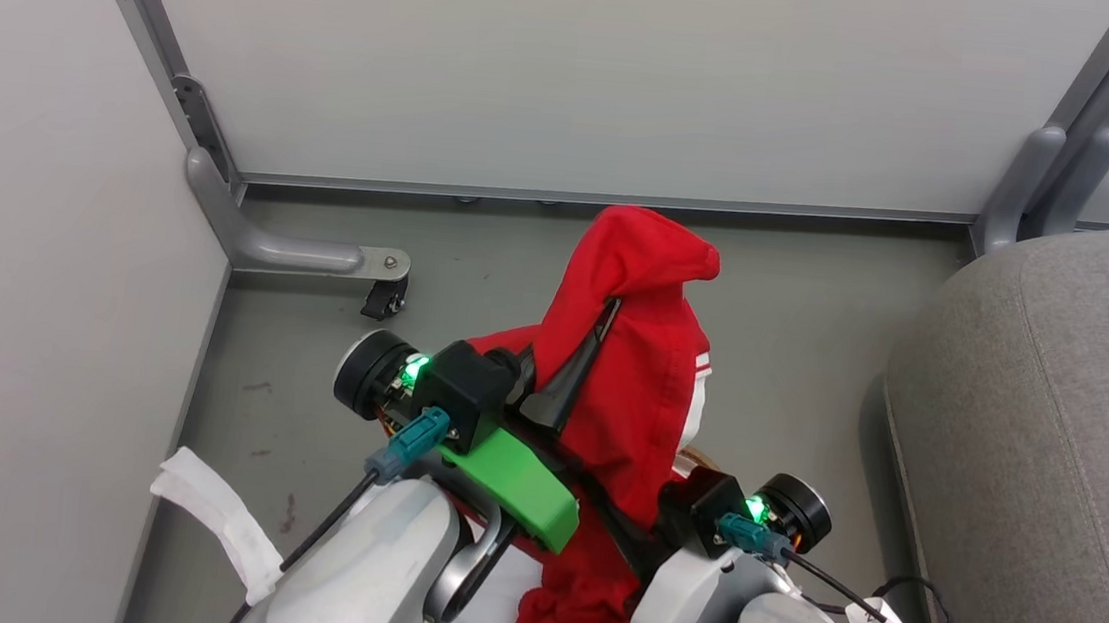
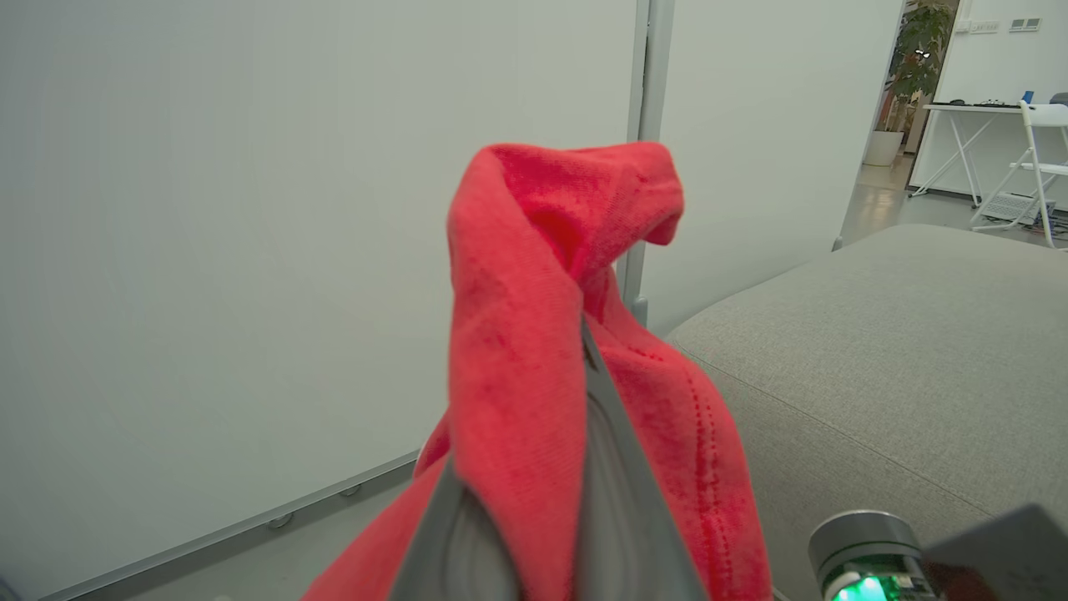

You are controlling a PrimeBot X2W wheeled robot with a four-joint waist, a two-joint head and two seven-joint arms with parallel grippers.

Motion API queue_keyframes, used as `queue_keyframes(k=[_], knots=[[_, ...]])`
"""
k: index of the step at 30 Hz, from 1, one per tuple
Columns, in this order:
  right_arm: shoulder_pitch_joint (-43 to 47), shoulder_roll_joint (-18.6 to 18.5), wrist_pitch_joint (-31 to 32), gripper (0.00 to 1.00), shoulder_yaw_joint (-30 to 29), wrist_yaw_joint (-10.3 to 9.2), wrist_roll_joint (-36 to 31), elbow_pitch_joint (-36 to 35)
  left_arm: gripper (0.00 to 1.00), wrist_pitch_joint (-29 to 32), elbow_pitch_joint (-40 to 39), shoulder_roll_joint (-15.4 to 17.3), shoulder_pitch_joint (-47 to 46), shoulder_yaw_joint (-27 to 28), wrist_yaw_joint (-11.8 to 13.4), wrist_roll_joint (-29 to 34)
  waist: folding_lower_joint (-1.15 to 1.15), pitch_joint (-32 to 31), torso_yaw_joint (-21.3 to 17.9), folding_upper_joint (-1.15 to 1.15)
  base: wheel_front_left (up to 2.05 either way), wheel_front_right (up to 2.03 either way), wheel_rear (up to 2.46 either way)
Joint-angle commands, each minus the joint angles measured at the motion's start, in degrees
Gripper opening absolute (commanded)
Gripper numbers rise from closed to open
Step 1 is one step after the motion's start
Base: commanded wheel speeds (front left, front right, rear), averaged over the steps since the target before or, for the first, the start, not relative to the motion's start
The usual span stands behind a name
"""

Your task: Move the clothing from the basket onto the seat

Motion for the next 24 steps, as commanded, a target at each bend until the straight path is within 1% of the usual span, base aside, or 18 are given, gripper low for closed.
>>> queue_keyframes(k=[1,8,9,10,13,14,17,24], knots=[[-0.48,-0.05,-0.27,0.0,-0.13,-0.08,-0.11,0.31,0.0,-0.23,-0.11,0.06,-0.94,0.43,0.36,-0.13,0.0,0.19,-0.09,0.0,0.0,0.0,0.0],[-0.47,0.19,-0.27,0.0,-0.9,-0.08,-0.29,-0.55,0.0,-0.23,-0.33,0.06,-0.95,0.65,0.6,0.26,0.0,0.87,-0.54,0.0,0.0,0.0,0.0],[-0.44,0.25,-0.27,0.0,-1.02,-0.08,-0.47,-0.84,0.33,-0.23,-0.51,0.07,-1.08,0.93,0.97,0.85,0.0,0.99,-0.71,0.0,0.0,0.0,0.0],[-0.41,0.28,-0.28,0.0,-1.18,-0.08,-0.72,-1.21,1.0,-0.22,-0.42,0.07,-1.04,1.03,1.12,1.18,0.0,1.06,-0.92,0.0,0.0,0.0,0.0],[0.88,0.29,-0.28,0.0,-2.3,-0.08,-1.74,-3.33,1.0,-0.15,0.79,0.06,0.11,1.5,1.49,2.7,0.0,1.18,-2.57,0.0,0.0,0.0,0.0],[1.94,0.31,-0.28,0.0,-2.88,-0.08,-2.11,-4.86,1.0,-0.15,2.12,0.06,0.89,2.12,1.56,3.69,0.0,1.25,-4.57,0.0,0.0,0.0,0.0],[2.89,0.4,-0.27,0.0,-3.15,-0.08,-2.32,-7.52,1.0,-0.15,4.01,0.12,1.72,3.8,1.34,5.51,0.0,1.31,-8.4,0.0,0.0,0.0,0.0],[5.98,0.4,-0.29,0.0,-4.17,-0.08,-2.83,-12.51,1.0,-0.15,6.86,1.14,4.83,7.65,0.49,8.63,0.0,1.02,-20.34,0.0,0.0,0.0,0.0]])
